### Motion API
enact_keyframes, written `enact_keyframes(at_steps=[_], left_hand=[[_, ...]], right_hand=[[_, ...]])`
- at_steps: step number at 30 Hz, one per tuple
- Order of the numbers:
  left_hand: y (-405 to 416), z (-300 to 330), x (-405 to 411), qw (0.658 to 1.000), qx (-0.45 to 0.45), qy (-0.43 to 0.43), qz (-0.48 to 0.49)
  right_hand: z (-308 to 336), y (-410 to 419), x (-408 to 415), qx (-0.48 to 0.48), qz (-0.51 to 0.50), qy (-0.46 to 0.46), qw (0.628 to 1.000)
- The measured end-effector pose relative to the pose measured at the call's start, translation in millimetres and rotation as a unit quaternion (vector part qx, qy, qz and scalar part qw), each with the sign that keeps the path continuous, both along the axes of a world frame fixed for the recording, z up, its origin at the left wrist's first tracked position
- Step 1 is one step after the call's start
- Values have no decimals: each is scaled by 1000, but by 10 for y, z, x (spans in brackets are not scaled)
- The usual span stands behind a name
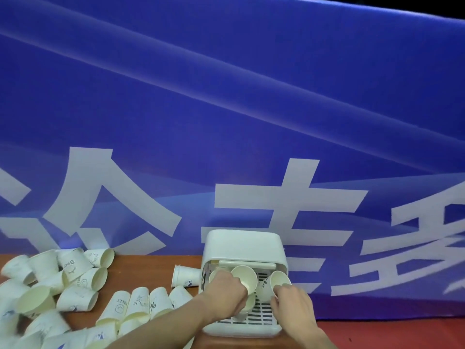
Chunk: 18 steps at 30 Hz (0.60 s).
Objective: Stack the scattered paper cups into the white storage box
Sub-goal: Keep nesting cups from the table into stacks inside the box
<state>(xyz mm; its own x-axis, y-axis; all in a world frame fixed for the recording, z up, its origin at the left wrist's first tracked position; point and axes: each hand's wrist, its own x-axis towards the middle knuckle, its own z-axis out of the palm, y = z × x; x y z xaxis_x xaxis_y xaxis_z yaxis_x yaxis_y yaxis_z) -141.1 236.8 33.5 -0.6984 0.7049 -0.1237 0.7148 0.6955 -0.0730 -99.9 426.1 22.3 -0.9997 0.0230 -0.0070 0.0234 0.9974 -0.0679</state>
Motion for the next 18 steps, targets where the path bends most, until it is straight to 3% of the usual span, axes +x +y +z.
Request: enact_keyframes(at_steps=[11,12,14,18], left_hand=[[216,-232,-90,997,0,-64,34],[233,-244,-99,997,-5,-66,34],[258,-262,-111,998,-16,-66,19],[276,-380,-113,992,-103,-69,-34]], right_hand=[[-271,260,-145,24,24,-43,999],[-252,282,-142,17,40,-83,996],[-241,283,-133,4,34,-61,998],[-340,351,-189,7,23,-71,997]])
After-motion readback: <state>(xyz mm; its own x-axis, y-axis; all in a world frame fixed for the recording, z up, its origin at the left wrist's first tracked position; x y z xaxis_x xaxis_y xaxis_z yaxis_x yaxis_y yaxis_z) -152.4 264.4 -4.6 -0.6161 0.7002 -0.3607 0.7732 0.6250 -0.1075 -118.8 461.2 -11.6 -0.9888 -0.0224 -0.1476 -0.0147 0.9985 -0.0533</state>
